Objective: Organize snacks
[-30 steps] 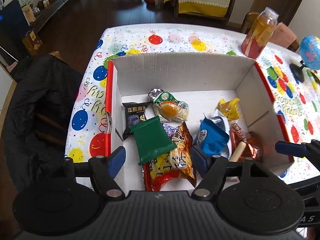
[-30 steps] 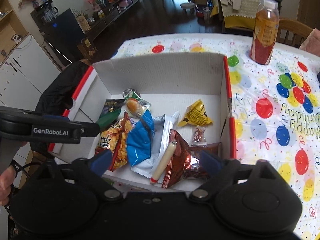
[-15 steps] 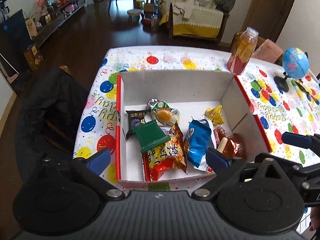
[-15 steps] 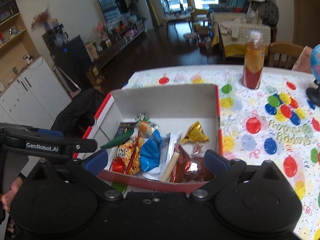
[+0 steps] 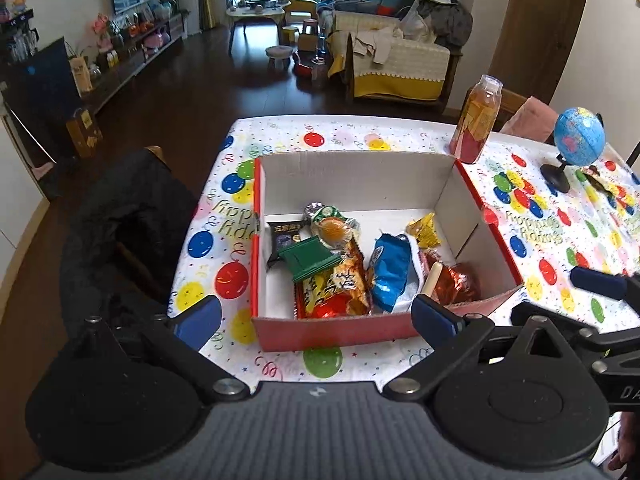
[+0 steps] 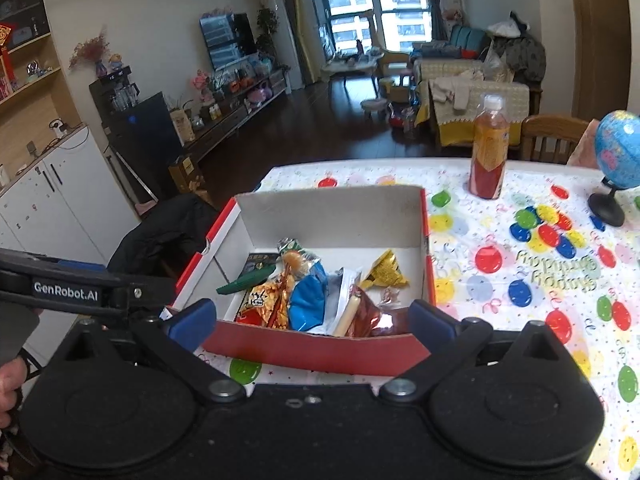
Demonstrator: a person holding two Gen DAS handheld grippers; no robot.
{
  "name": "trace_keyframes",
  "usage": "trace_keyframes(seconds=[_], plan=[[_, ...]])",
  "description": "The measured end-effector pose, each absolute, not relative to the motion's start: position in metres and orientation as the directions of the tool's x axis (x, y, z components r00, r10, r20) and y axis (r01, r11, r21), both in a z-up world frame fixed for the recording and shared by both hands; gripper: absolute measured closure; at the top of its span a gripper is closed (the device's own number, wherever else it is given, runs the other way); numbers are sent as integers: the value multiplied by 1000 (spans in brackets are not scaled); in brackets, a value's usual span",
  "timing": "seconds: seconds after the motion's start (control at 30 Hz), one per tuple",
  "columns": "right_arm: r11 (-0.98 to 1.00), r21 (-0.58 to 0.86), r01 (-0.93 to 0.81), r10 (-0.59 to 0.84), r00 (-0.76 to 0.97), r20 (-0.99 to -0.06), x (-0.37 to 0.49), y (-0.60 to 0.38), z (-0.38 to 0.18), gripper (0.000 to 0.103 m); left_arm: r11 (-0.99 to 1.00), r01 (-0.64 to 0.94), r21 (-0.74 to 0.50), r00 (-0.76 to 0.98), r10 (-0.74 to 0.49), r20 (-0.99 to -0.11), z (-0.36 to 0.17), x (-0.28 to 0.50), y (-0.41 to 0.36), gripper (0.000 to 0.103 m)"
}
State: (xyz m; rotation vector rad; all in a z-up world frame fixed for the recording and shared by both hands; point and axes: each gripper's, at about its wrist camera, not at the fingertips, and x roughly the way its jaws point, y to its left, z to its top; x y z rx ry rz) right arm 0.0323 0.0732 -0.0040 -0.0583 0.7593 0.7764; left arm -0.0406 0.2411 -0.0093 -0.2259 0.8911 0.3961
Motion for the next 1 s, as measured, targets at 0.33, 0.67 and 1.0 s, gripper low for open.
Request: trace_keyframes(seconds=[0.33,0.67,1.0], plan=[[773,176,-610,578,561,-593,17,67,3,0,906,-422,-4,578,266,-772,-8,-54,226,1],[797,193,-572,556,570,-605,19,64,1,0,896,-444,-22,579,268,-770,-5,-59,222,1],[782,192,-593,571,559,-602,14,65,4,4,894,-447,-14,584,280,-762,-2,-63,217,1]])
